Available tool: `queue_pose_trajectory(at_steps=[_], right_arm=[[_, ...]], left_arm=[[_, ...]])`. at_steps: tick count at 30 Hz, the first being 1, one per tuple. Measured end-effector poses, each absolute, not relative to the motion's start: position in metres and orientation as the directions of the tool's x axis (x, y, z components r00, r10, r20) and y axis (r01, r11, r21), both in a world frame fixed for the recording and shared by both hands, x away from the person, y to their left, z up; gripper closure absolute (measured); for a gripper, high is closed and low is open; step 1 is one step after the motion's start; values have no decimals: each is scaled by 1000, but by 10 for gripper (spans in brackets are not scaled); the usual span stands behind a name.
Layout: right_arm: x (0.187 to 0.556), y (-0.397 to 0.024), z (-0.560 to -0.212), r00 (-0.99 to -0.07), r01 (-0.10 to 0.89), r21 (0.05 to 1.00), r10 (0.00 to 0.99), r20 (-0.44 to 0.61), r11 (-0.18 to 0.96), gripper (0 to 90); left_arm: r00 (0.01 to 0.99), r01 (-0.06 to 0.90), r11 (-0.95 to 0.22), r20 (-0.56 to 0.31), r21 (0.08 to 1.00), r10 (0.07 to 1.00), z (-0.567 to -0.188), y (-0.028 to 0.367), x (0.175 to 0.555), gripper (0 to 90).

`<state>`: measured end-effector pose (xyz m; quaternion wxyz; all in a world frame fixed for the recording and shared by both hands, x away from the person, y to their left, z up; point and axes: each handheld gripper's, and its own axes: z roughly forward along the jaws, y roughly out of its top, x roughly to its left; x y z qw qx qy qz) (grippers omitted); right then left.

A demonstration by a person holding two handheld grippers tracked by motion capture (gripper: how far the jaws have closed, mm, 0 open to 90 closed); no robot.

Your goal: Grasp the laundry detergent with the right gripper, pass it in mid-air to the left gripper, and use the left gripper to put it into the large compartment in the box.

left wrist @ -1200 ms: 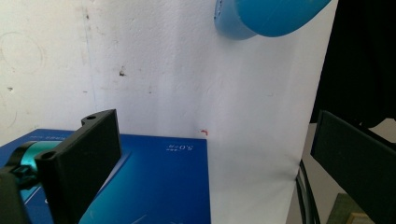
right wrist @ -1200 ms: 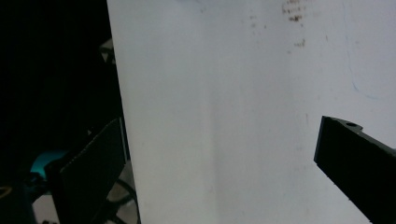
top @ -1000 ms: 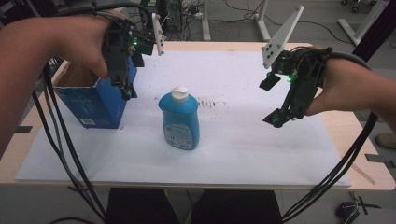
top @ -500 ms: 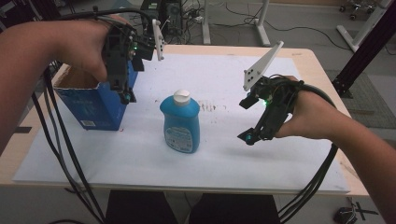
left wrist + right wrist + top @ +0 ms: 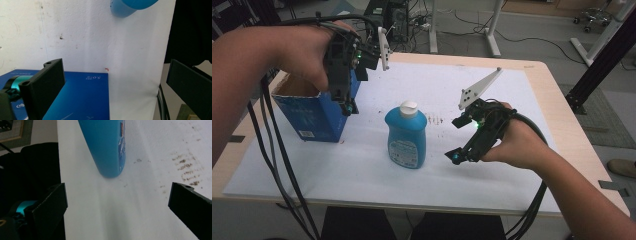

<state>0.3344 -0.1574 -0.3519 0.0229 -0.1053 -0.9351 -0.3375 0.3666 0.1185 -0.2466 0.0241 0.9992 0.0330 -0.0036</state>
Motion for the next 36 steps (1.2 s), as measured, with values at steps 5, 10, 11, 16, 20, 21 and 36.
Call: queue_pose_trajectory(at_steps=[5, 10, 11, 16, 20, 21, 36], right_arm=[[335, -147, -360, -973, 229, 661, 193, 128, 714, 15], [334, -135, -370, -971, 238, 672, 184, 151, 701, 15], [334, -133, -372, -970, 241, 672, 186, 154, 700, 15], [334, -125, -380, -968, 251, 687, 190, 165, 682, 15], [334, -118, -385, -965, 262, 700, 186, 185, 664, 15], [334, -117, -386, -968, 252, 702, 178, 179, 666, 15], [331, -99, -404, -960, 270, 770, 219, 173, 578, 15]], left_arm=[[998, 66, -997, -6, 50, 66, -246, 120, 366, 17], [998, 69, -996, -1, 56, 70, -246, 121, 366, 17], [998, 68, -996, -1, 55, 68, -246, 121, 366, 17], [998, 65, -997, -2, 52, 65, -246, 120, 367, 17], [998, 62, -996, -4, 56, 62, -247, 119, 368, 17], [998, 60, -997, -4, 54, 60, -247, 118, 368, 17], [998, 65, -996, -3, 68, 65, -246, 123, 366, 17]])
